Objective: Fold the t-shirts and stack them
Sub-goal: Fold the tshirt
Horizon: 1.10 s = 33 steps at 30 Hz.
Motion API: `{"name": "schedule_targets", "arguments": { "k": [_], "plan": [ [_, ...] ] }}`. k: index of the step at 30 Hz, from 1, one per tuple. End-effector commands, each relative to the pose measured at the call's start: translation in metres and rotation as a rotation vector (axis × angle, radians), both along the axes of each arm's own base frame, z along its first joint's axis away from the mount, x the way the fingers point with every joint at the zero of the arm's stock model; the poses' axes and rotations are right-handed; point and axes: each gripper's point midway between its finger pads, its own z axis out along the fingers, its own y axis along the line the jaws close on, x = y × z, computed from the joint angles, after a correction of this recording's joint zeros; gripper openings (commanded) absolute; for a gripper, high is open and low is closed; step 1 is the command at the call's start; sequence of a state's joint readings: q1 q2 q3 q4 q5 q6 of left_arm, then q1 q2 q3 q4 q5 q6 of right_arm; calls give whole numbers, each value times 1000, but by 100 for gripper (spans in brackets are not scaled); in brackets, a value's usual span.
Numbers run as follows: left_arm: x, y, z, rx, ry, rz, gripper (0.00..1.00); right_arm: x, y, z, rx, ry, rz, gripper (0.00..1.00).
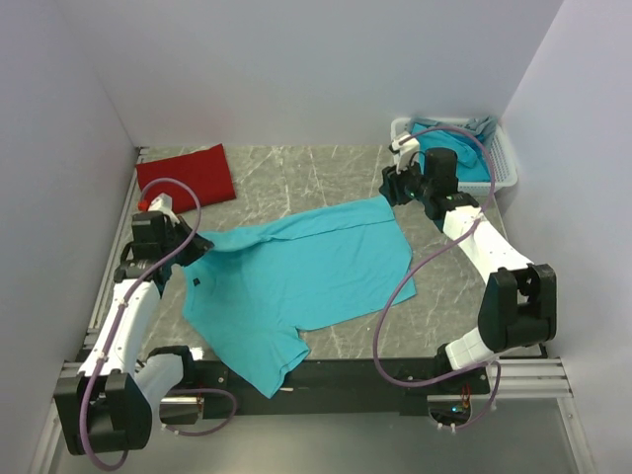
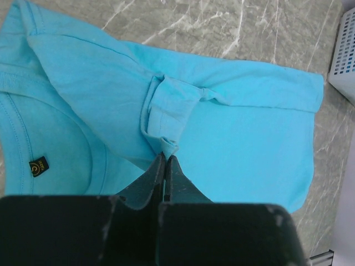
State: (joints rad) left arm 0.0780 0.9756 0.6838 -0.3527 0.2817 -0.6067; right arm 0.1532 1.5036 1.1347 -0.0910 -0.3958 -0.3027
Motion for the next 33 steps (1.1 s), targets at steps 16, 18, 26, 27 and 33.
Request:
{"name": "schedule_targets", "arguments": {
  "k": [16, 18, 26, 27, 33],
  "plan": [
    [-19, -10, -8, -34, 61, -32, 15, 0, -11, 4, 22, -19, -18, 51],
    [-27, -23, -8, -75, 88, -99, 36, 1, -12, 5, 21, -21, -20, 51],
    [-38, -19, -4, -30, 138, -126, 57, -1, -14, 7, 21, -25, -19, 51],
    [-31, -17, 6, -19, 101, -117, 57, -1, -13, 8, 20, -27, -17, 51],
    [19, -11, 9, 28, 83, -147, 65, -15, 2, 23, 51, 7, 82, 52]
  ]
}}
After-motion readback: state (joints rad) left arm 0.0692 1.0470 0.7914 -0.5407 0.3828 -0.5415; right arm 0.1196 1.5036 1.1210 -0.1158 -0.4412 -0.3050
